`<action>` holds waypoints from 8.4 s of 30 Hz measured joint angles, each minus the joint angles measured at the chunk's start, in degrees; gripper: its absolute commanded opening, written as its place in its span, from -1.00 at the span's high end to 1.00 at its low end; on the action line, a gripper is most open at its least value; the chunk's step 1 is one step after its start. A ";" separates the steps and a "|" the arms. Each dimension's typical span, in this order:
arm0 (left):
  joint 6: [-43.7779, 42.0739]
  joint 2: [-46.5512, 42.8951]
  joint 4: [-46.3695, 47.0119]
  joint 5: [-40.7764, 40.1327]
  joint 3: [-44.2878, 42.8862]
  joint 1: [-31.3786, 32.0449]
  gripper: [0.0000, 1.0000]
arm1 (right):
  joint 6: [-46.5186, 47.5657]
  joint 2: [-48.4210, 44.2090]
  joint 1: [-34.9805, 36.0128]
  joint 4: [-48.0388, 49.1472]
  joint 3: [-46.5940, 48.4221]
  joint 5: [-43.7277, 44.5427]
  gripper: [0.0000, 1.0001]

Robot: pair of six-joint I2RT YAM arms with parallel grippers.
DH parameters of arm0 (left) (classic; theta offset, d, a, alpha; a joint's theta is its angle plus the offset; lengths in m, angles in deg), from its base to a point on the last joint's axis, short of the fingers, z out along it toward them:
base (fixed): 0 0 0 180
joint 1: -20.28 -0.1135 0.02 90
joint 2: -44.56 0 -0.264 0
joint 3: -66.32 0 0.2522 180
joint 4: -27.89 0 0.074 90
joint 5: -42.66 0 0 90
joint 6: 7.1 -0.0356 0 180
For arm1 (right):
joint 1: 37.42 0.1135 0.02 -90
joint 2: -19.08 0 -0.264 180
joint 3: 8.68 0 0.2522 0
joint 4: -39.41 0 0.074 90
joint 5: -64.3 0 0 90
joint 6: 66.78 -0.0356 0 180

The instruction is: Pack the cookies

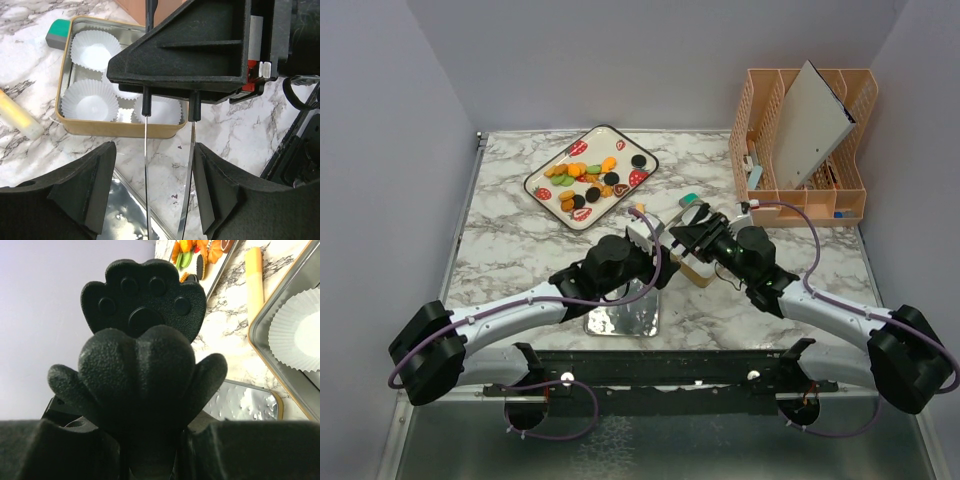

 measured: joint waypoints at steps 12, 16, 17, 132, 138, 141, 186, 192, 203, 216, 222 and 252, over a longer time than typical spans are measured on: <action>-0.20 1.18 6.75 -2.36 1.38 2.16 -0.36 | -2.86 -1.40 -0.02 -1.62 0.00 0.85 0.76; 1.22 3.32 8.68 -5.55 1.38 3.45 -0.45 | -3.15 -1.53 0.00 -2.86 0.00 1.38 0.83; 1.55 3.93 9.07 -6.21 1.38 3.80 -0.48 | -3.17 -1.53 0.00 -3.06 0.00 1.51 0.84; 1.75 13.88 -46.60 2.27 -25.22 -46.10 0.05 | 42.53 -39.65 -0.57 -39.63 4.74 33.70 -0.96; 1.73 19.23 -47.15 4.92 -30.75 -49.35 0.00 | 42.60 -41.68 -0.57 -40.92 4.70 35.98 -0.96; 1.73 21.70 -47.67 5.64 -33.16 -49.81 -0.04 | 42.62 -42.47 -0.57 -41.33 4.52 36.68 -0.96; -0.22 31.80 -53.22 7.78 -40.65 -50.82 0.44 | 42.53 -44.28 -0.57 -43.08 4.04 39.32 -0.97; -0.26 28.06 -53.24 7.82 -40.65 -50.80 0.45 | 42.53 -44.28 -0.57 -43.10 4.04 39.30 -0.97; -0.57 21.44 -53.20 7.78 -40.63 -43.39 0.45 | 42.10 -44.28 -0.57 -43.80 4.17 39.21 -0.97; 0.79 19.58 -52.09 6.49 -39.76 -20.79 0.45 | 41.40 -46.69 -0.57 -46.42 4.31 39.23 -0.98; 1.75 22.60 -51.01 4.96 -40.57 -12.83 0.44 | 41.00 -46.93 -0.57 -46.66 4.31 39.26 -1.00; 0.24 43.17 -49.90 -6.14 -54.16 -4.42 0.25 | 40.39 -49.53 -0.57 -48.83 4.31 40.52 -1.00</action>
